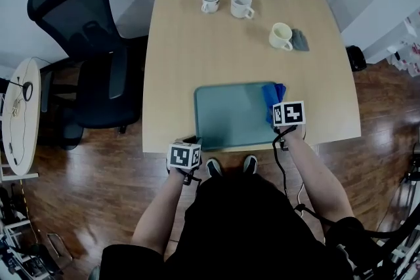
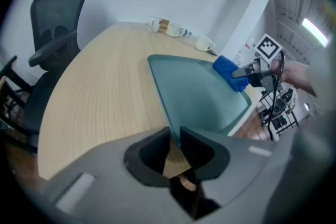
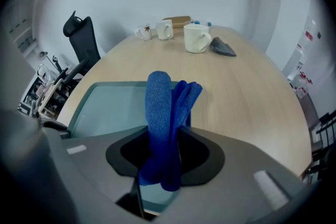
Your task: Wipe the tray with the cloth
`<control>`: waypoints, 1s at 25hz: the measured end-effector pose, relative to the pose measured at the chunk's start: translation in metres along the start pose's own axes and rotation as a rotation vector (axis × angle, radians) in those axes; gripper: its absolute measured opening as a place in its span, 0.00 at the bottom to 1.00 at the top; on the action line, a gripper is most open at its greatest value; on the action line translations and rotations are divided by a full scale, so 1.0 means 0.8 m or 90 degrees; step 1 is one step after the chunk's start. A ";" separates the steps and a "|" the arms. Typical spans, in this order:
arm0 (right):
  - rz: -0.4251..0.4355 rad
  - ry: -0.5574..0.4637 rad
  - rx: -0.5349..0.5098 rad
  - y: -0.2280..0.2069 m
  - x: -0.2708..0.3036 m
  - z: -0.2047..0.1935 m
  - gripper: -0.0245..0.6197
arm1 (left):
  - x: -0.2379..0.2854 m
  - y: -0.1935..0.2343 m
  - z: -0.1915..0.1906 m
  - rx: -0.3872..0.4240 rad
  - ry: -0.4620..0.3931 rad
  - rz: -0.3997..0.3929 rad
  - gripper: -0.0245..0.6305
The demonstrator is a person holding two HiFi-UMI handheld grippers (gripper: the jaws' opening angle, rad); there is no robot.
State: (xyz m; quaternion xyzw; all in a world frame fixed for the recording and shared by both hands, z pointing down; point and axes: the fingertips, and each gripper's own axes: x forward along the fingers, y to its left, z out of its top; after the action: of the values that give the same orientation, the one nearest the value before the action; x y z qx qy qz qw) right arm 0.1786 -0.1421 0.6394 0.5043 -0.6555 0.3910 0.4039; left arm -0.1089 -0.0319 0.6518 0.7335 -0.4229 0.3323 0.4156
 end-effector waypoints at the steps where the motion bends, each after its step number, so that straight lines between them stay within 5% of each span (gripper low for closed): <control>1: 0.001 0.004 -0.014 0.009 0.002 0.003 0.26 | 0.000 0.000 0.000 0.000 -0.002 0.001 0.13; 19: 0.190 0.055 -0.186 0.314 0.030 0.019 0.26 | -0.005 -0.001 0.006 0.019 0.002 -0.013 0.14; 25: 0.206 0.061 -0.237 0.357 0.035 0.009 0.26 | 0.002 -0.001 0.000 0.027 0.007 -0.029 0.14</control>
State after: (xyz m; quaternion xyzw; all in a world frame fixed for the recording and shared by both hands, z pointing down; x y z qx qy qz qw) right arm -0.1057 -0.1055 0.6327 0.2908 -0.7683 0.3468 0.4527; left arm -0.1073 -0.0322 0.6531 0.7498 -0.3965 0.3357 0.4097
